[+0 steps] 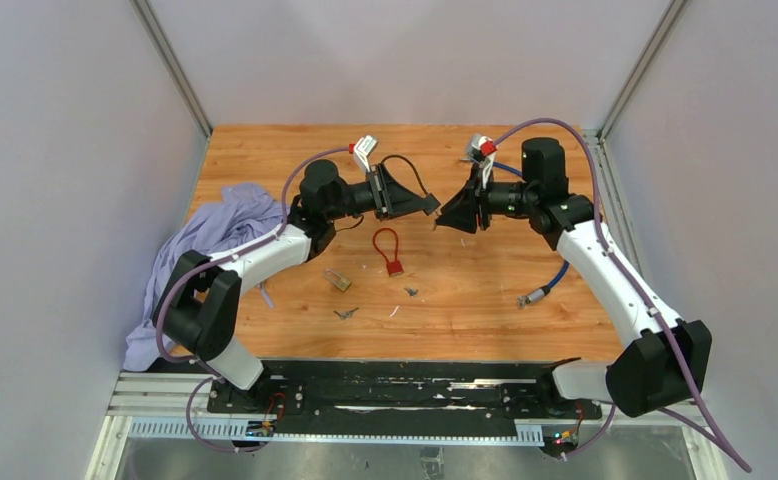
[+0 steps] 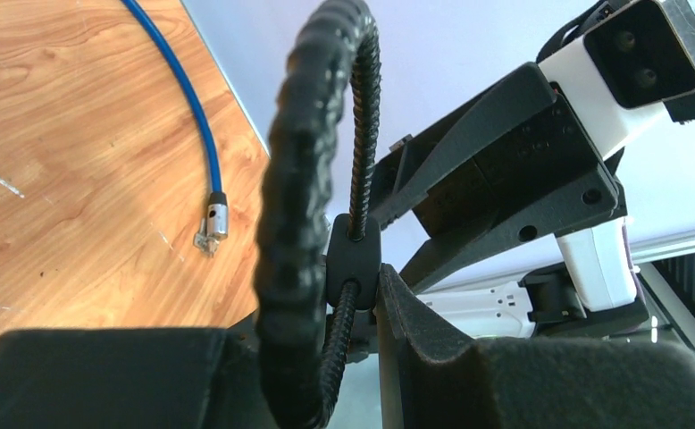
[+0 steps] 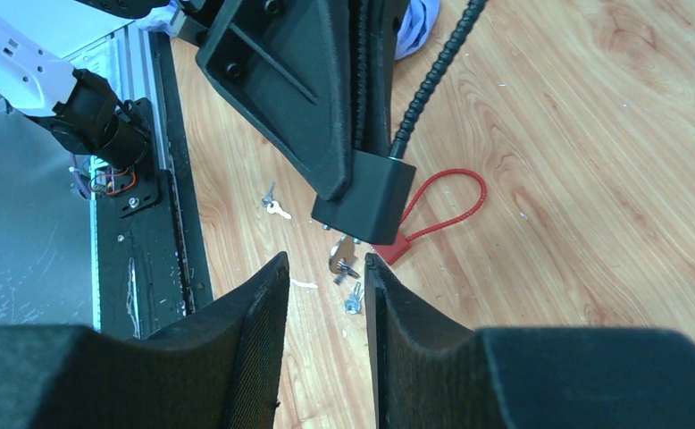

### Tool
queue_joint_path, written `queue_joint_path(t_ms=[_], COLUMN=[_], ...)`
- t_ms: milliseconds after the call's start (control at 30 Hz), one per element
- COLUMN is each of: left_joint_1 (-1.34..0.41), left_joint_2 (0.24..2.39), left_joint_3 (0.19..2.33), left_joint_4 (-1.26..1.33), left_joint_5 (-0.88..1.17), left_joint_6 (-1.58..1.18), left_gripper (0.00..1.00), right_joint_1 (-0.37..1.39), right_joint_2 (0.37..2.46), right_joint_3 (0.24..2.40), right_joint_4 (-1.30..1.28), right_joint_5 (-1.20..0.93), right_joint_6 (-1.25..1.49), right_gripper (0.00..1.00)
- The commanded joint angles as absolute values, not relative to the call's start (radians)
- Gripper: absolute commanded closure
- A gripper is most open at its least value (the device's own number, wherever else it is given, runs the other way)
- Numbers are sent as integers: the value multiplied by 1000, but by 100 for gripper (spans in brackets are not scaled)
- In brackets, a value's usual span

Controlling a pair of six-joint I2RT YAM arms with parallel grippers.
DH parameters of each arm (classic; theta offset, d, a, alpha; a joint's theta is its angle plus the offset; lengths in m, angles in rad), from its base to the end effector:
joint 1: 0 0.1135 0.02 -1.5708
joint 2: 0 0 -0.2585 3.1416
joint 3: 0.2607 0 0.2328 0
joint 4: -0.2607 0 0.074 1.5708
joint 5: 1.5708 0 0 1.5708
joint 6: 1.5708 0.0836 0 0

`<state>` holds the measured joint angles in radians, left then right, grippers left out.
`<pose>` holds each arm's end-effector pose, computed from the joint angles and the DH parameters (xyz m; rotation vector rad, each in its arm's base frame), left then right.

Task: Lock with the key
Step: Lock the lock.

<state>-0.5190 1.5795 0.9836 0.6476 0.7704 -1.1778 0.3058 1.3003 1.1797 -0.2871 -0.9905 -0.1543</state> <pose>0.2975 -0.2370 0.3023 0.1399 1.8838 -1.8382 0.2569 0.1544 0.3476 -1.0421 1.6214 1.0686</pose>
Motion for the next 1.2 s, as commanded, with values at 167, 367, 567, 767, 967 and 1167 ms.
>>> queue_joint_path(t_ms=[167,367,567,767,967,1167], left_joint_1=[-516,-515,-515,-516,-516,-516], left_joint_2=[1552,1542,1541,1540,1536,1529], left_joint_3=[1005,1002,1010,1012,1011,1004], left_joint_4=[648,646,646,646,646,652], left_joint_5=[763,761,762,757,755,752], left_joint_6=[-1157,-1143,-1141,-1137,-1131,-1112], left_gripper=[100,100,100,100,100,100], right_joint_1=[352,353,353,363,371,372], right_joint_2=[1302,1307,1303,1303,1302,1298], right_joint_3=[1202,1191,1168,1143,1127,1114], right_joint_4=[-284,-250,-216,-192,-178,-154], right_joint_5=[-928,-903,-887,-890,-885,-869], right_joint_6=[-142,-104,-63,-41,-34,-3], right_gripper=[74,85,88,86,87,95])
